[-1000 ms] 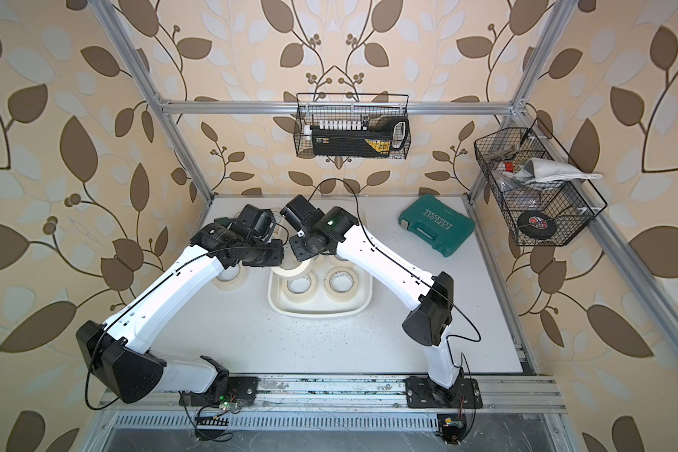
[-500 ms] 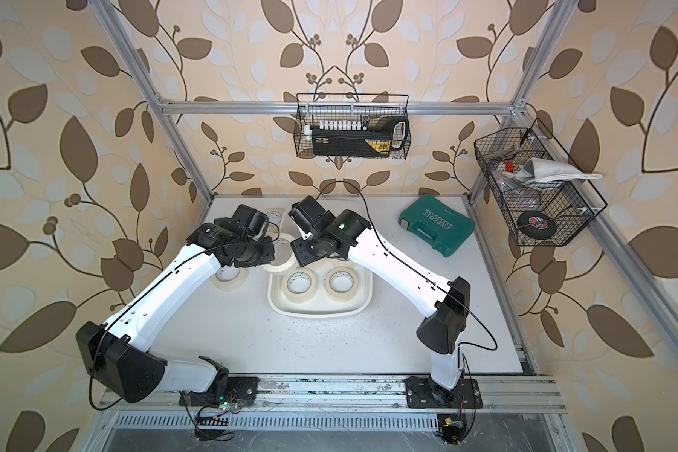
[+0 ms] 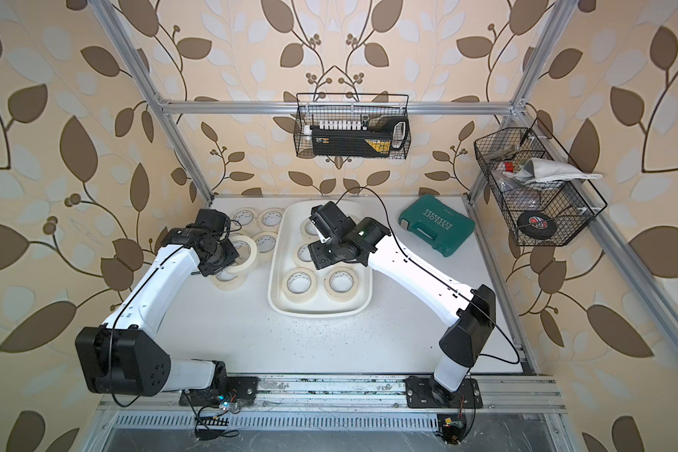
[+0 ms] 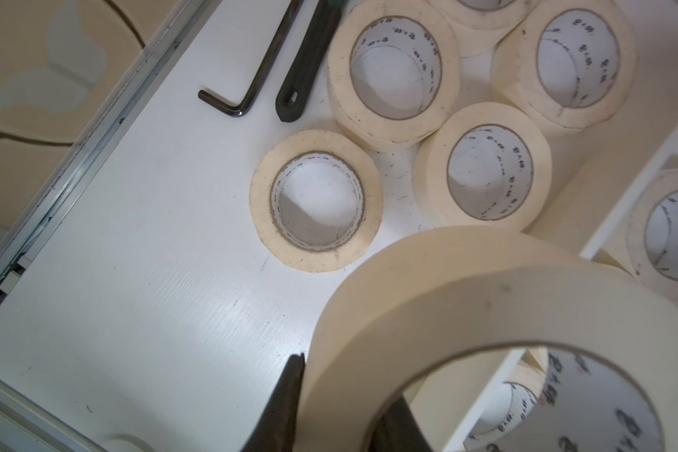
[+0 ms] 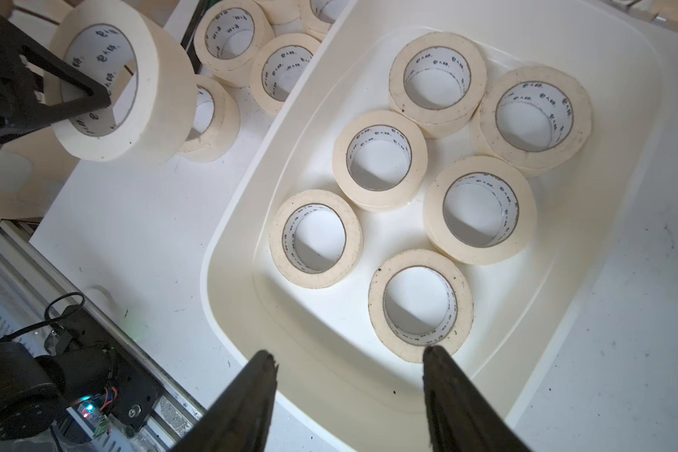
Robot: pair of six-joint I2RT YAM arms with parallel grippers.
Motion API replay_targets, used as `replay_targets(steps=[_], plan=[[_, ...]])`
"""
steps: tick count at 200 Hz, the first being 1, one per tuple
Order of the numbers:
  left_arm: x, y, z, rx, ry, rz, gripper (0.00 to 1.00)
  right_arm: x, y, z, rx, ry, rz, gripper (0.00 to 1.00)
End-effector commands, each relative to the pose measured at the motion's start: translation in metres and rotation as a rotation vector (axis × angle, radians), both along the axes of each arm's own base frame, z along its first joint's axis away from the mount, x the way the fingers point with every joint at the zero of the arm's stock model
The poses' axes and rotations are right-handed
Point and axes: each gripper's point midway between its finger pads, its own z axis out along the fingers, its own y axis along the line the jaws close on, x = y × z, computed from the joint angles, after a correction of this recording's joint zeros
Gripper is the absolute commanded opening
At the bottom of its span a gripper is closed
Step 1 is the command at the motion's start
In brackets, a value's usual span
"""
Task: Take out the art tape in the storage box
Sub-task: Place the art tape at the center of the board.
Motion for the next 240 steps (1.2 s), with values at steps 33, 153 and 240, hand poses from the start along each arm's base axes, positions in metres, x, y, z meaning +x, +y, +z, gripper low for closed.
replay_targets(steps=[33, 153, 240], plan=[[0.013, 0.005, -0.049, 0.009, 0.089, 0.073, 0.00, -0.003, -0.013, -0.006, 0.026, 0.037, -0.027, 0.62], [0.018, -0.039, -0.106, -0.029, 0.197, -0.018, 0.00, -0.003, -0.029, -0.022, 0.025, 0.081, -0.056, 0.62], [0.023, -0.038, -0.120, -0.013, 0.228, -0.025, 0.13, -0.002, -0.031, -0.027, 0.036, 0.095, -0.068, 0.63]])
